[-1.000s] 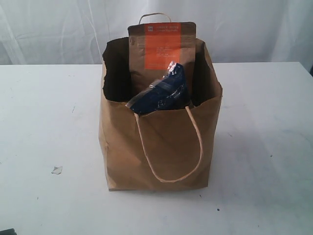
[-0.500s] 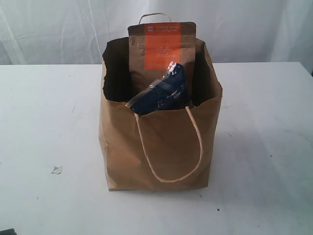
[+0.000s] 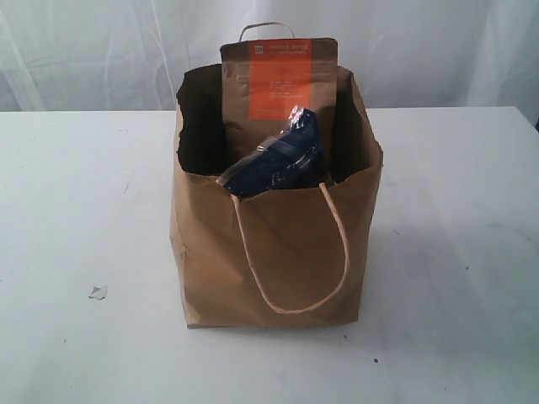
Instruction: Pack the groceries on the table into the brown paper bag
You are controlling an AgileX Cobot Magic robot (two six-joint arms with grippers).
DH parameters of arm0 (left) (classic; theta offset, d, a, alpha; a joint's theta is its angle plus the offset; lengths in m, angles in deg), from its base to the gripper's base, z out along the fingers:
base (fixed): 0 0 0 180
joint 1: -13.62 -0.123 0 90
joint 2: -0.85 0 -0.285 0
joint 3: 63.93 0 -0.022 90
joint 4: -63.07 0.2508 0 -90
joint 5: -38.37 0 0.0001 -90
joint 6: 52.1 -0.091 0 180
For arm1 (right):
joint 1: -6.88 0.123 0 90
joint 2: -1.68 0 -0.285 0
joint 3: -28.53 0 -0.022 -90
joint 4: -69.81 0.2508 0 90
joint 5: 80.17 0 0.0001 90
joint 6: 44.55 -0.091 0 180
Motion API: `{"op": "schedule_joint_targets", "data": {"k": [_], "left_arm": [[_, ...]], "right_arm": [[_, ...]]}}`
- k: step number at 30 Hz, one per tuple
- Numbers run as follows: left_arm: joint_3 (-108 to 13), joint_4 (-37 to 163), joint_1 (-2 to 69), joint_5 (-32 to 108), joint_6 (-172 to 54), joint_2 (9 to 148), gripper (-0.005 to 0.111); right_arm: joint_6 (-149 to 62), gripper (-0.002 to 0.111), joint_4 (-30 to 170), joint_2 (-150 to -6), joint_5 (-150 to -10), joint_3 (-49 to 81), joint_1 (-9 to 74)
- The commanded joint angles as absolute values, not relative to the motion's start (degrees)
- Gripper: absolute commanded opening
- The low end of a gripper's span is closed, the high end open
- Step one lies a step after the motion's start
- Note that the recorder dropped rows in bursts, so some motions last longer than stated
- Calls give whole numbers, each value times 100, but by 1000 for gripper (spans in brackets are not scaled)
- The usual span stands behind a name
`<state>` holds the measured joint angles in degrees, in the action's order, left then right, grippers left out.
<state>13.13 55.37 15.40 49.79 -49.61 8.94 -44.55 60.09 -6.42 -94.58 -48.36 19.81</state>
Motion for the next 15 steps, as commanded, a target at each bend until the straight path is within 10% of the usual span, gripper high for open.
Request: {"op": "schedule_joint_targets", "data": {"k": [1,15], "left_arm": [[1329,5498,1272,5006,-4960,864,0],[1329,5498,1272,5155,-4960,864,0]], "right_arm": [[-4455,0,5975,-610,-9415,-4869,1938],[-4455,0,5975,-610,-9427,-4869,1938]]}}
